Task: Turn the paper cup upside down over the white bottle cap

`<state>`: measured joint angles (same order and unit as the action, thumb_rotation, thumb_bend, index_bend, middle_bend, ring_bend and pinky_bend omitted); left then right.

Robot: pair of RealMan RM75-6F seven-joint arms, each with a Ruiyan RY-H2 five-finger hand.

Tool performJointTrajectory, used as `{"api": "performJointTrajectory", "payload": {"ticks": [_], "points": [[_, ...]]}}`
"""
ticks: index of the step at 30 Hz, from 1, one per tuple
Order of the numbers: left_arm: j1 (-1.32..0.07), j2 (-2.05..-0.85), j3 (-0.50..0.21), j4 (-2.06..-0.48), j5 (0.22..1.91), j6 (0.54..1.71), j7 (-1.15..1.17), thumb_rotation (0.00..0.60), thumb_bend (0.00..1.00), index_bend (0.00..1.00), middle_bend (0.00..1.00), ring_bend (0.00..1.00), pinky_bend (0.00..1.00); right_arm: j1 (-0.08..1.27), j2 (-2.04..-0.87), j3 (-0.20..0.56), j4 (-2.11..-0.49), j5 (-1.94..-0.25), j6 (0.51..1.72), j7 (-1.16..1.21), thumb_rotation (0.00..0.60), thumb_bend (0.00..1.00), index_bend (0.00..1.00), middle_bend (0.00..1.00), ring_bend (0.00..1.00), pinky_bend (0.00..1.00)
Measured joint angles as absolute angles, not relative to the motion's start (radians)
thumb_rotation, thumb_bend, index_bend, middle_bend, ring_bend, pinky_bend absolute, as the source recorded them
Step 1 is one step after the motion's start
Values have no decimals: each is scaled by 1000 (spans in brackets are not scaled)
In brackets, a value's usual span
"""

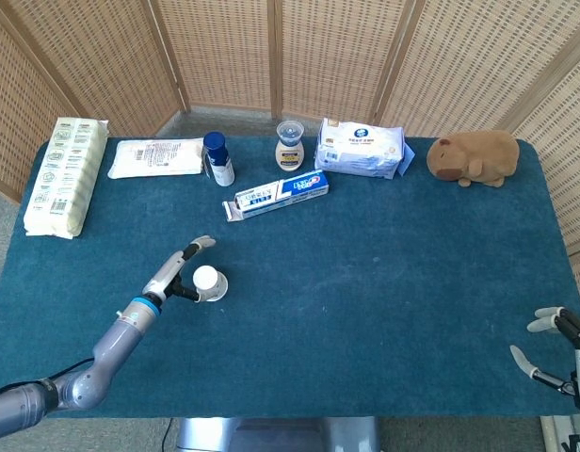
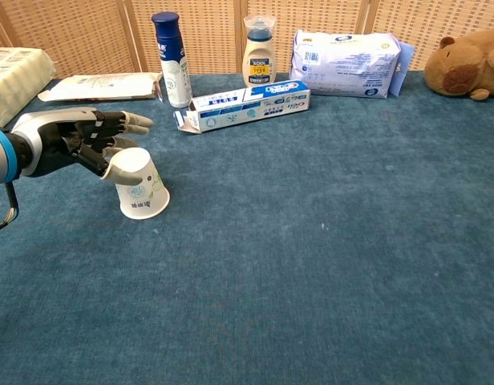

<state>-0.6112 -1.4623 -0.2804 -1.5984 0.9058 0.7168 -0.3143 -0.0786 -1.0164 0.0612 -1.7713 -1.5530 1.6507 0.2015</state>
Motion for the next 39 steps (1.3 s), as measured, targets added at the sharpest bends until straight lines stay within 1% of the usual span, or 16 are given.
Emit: {"api": "performJointTrajectory", "payload": {"ticks": [4, 7, 13, 20, 26, 34, 39], "points": [[-610, -1438, -274, -1623, 906, 723, -302, 600, 206, 4, 0, 0, 0, -80, -1014, 62, -1774, -1557, 1655, 204, 424, 296, 482, 376, 444, 374], [-596, -1406, -274, -1660, 935, 756, -294, 600, 205, 4, 0, 0, 0, -76, -1015, 61, -1774, -1558, 1647, 202, 425, 296, 482, 376, 444, 374], [-539, -1272, -245, -1803, 1049, 869, -226, 600, 204, 4, 0, 0, 0, -58, -1019, 64, -1773, -1559, 1625, 181, 426, 296, 482, 376, 443, 372], [-438, -1111, -155, -1954, 1185, 1027, -87, 600, 206, 5, 0, 0, 0, -38, -1020, 62, -1776, -1560, 1588, 151, 422, 296, 482, 376, 438, 369], [-338, -989, -65, -2046, 1297, 1129, -51, 600, 208, 4, 0, 0, 0, -23, -1029, 52, -1776, -1569, 1562, 113, 426, 296, 482, 376, 436, 369], [-232, -907, 31, -2086, 1428, 1228, -45, 600, 207, 4, 0, 0, 0, -8, -1054, 42, -1774, -1592, 1547, 56, 425, 296, 482, 376, 436, 369], [-139, -896, 79, -2076, 1530, 1364, -38, 600, 207, 3, 0, 0, 0, 2, -1075, 43, -1763, -1601, 1545, 58, 424, 296, 481, 376, 437, 369]]}}
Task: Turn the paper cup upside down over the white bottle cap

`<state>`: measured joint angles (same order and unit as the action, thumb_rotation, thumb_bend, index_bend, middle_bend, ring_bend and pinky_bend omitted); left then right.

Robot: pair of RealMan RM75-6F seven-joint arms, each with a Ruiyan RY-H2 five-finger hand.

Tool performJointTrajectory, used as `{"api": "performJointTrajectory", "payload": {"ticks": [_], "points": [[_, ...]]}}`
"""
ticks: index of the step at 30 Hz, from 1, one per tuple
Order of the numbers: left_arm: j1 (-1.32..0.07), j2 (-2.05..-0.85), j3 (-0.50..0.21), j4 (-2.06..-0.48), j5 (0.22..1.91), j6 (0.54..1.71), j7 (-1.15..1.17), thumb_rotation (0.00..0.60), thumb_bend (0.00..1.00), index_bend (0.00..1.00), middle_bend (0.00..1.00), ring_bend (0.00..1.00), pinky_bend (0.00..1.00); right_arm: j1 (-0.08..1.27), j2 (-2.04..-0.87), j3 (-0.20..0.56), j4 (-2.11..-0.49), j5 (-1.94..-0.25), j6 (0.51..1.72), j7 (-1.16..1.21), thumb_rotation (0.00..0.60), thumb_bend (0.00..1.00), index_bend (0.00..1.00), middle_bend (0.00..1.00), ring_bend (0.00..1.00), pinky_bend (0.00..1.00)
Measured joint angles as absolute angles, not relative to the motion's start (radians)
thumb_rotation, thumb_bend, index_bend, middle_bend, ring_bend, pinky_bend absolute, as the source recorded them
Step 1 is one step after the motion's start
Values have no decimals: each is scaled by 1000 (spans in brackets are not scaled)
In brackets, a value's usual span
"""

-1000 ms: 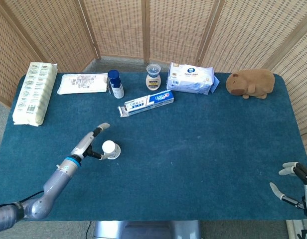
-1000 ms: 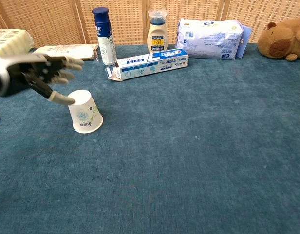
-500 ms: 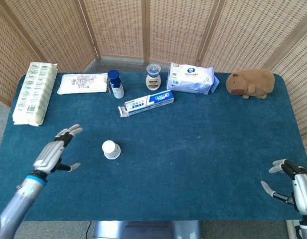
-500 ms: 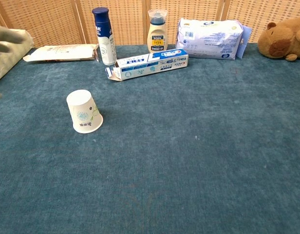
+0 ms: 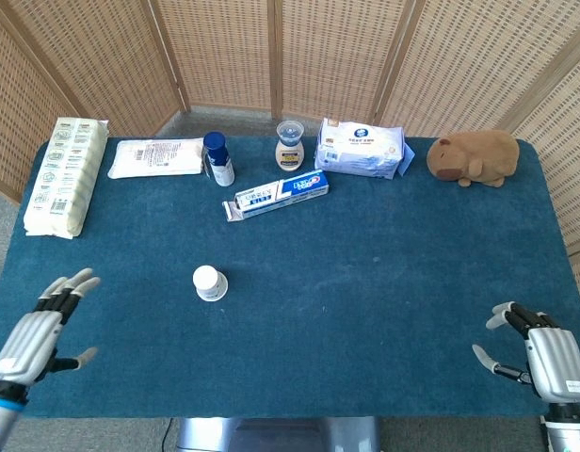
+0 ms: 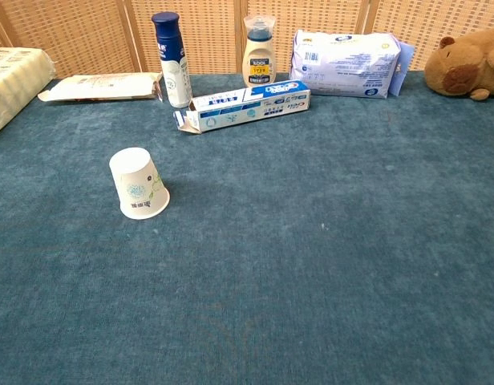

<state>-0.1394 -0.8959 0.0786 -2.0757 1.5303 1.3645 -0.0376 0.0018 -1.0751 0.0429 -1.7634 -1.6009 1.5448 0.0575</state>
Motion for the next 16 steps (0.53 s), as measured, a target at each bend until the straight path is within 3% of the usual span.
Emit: {"api": "performJointTrajectory", "payload": {"ticks": [6, 16], "points": [[-27, -934, 113, -2032, 1634, 1527, -12, 600, 207, 4, 0, 0, 0, 10, -1094, 40, -1752, -1611, 1545, 59, 424, 296, 482, 376, 436, 369], [8, -986, 114, -1994, 1671, 1563, -2, 600, 208, 4, 0, 0, 0, 12, -1099, 38, -1744, -1605, 1547, 64, 426, 296, 481, 376, 436, 369]]}}
